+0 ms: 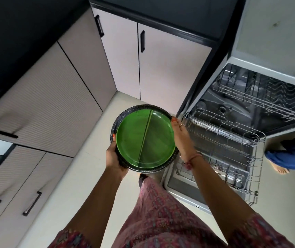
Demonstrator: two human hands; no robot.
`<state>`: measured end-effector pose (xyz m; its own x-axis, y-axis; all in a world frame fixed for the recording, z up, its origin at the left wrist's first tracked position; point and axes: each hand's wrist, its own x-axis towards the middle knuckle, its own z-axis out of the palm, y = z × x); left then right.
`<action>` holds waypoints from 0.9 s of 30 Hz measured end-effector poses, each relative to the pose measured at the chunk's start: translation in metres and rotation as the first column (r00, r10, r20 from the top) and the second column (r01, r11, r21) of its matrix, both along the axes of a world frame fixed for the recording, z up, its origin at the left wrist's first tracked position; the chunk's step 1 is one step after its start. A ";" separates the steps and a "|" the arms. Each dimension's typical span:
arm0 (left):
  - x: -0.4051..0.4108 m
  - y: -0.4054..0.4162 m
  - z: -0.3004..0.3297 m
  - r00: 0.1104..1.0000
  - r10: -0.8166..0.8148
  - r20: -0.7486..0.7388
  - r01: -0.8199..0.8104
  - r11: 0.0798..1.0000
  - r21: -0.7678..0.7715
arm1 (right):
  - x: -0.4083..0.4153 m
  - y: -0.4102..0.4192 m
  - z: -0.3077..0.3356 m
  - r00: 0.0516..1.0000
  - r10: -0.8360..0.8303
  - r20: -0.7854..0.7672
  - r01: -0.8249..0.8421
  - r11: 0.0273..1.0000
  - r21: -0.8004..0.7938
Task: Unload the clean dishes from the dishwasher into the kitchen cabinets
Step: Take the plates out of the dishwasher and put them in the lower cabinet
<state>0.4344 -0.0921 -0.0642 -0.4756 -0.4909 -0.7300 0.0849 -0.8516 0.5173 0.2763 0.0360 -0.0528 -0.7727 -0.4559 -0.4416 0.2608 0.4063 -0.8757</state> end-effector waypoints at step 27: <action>-0.114 -0.269 0.007 0.989 0.129 0.068 -0.128 0.992 -0.019 | -0.270 -0.365 -0.011 0.935 -0.123 0.334 0.152 0.986 -0.062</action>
